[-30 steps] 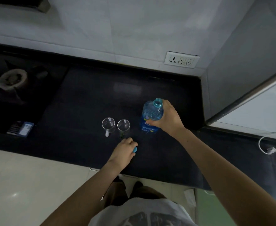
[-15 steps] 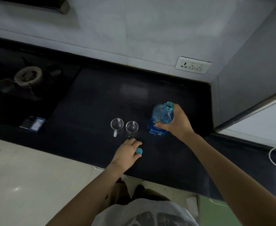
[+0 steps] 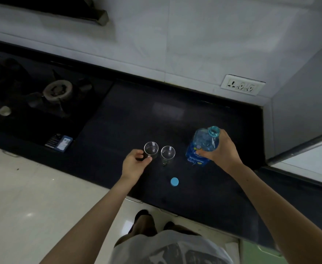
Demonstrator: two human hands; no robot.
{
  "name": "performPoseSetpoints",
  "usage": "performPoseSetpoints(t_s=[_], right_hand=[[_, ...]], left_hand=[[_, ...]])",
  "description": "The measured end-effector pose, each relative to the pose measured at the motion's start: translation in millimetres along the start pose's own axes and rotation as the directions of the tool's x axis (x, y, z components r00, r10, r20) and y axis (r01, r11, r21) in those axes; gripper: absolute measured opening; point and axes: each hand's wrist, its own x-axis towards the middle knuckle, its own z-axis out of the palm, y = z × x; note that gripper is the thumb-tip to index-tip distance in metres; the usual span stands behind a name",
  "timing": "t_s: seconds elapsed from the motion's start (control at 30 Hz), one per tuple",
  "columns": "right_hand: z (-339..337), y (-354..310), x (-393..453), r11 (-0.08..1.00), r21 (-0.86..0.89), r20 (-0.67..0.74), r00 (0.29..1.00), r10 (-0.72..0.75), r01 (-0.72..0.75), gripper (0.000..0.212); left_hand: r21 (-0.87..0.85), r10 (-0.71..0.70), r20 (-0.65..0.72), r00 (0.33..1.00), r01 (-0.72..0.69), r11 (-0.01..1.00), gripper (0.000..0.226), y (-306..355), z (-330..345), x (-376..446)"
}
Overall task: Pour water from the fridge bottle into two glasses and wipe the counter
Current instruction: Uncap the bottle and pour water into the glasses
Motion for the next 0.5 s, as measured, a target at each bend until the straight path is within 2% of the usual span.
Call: performPoseSetpoints(t_s=[0.1,0.2,0.4,0.5], right_hand=[[0.8,-0.5,0.0,1.000,-0.011,-0.005,1.000,-0.001,0.000,0.081],[1.9,-0.4,-0.1,1.000,-0.019,-0.012,1.000,0.005,-0.005,0.082],[3.3,-2.2,-0.7,0.999,-0.023,-0.024,0.999,0.022,-0.023,0.084],[3.9,-2.2,-0.7,0.999,-0.032,-0.027,0.999,0.020,-0.021,0.084]], left_hand=[[-0.109,-0.156,0.069,0.985,0.163,0.981,0.022,-8.8,7.1,5.7],[-0.266,-0.290,0.159,0.944,0.324,0.908,0.014,-5.6,11.8,4.0],[-0.361,-0.388,0.261,0.884,0.462,0.810,0.014,-8.6,19.2,9.6],[-0.371,-0.398,0.279,0.874,0.481,0.795,0.014,-6.8,21.7,13.2]])
